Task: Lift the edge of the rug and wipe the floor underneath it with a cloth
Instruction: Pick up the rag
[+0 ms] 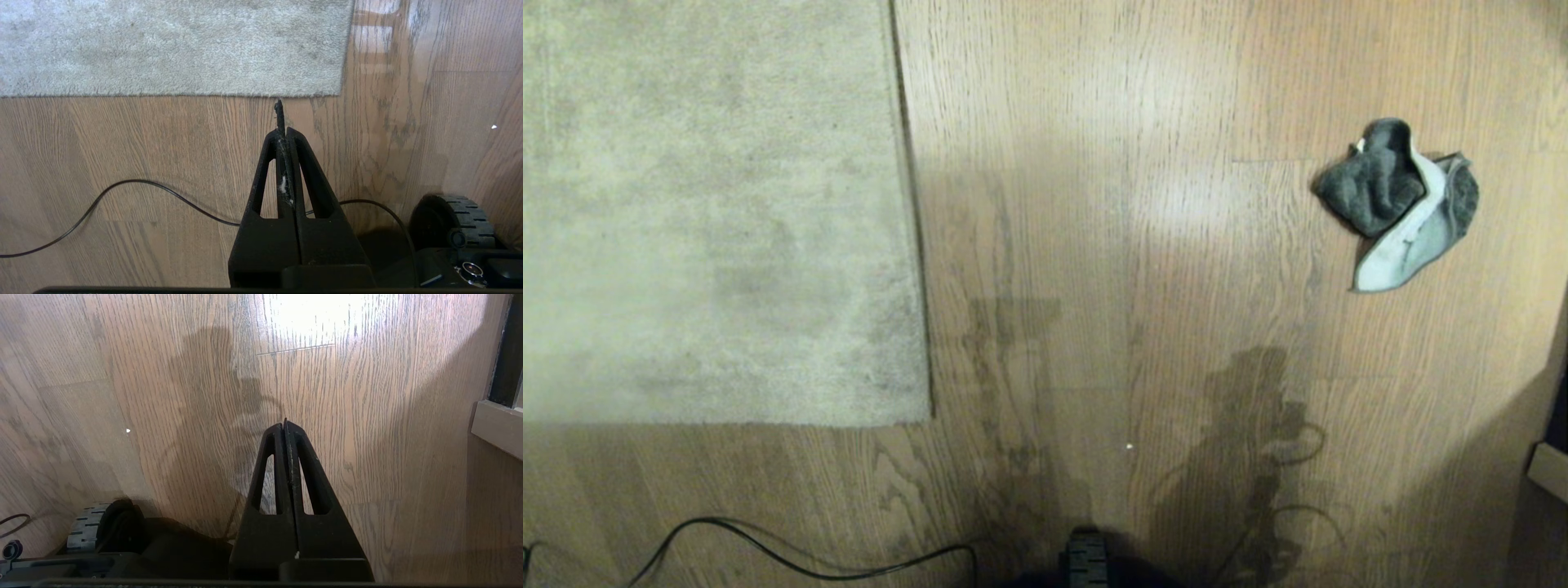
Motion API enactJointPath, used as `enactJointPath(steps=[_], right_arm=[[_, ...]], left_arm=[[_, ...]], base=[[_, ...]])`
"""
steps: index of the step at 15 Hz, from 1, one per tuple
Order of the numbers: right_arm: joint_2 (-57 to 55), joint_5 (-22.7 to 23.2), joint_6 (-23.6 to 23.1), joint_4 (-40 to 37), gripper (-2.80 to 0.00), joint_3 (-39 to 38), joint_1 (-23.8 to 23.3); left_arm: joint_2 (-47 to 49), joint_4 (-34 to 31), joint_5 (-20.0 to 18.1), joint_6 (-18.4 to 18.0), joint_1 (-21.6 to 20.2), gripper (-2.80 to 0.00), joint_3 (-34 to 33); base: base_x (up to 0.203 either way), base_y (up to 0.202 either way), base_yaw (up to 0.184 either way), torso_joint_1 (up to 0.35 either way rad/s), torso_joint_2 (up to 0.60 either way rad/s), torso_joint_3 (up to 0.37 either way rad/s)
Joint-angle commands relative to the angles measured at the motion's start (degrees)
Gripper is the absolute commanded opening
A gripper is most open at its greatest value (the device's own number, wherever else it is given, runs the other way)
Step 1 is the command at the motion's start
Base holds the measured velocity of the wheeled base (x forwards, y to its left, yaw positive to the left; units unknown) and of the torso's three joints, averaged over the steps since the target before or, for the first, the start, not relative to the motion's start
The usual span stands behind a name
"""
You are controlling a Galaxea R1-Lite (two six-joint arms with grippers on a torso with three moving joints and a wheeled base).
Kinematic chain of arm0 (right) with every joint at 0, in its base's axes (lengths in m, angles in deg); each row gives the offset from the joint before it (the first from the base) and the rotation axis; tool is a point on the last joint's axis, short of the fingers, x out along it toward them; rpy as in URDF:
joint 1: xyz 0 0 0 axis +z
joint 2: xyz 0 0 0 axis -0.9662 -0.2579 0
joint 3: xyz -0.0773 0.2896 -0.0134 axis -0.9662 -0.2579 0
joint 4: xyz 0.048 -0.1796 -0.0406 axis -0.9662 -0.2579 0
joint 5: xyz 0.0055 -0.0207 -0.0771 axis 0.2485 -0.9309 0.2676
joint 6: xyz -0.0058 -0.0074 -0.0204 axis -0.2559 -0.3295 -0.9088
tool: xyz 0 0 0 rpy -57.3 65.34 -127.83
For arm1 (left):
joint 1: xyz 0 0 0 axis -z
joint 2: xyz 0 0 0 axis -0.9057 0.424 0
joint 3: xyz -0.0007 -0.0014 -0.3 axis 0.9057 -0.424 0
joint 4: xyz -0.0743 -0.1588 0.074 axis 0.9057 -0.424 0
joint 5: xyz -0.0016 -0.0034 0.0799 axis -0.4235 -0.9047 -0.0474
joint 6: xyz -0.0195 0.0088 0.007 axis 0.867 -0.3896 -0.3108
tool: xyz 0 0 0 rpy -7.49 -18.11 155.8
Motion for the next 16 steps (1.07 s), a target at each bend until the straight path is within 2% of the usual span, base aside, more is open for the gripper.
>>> enactJointPath(steps=[1, 13, 16], right_arm=[[-0.1, 0.0, 0.0, 0.0, -2.8, 0.0, 0.0], [0.0, 0.0, -0.5, -0.1, -2.8, 0.0, 0.0], [0.0, 2.3, -7.1, -0.3, -2.8, 0.0, 0.0]], left_arm=[[0.1, 0.0, 0.0, 0.0, 0.0, -2.8, 0.0], [0.1, 0.0, 0.0, 0.0, 0.0, -2.8, 0.0], [0.1, 0.0, 0.0, 0.0, 0.0, -2.8, 0.0]], base=[[0.0, 0.0, 0.0, 0.0, 0.0, 0.0], [0.0, 0.0, 0.0, 0.0, 0.0, 0.0], [0.0, 0.0, 0.0, 0.0, 0.0, 0.0]])
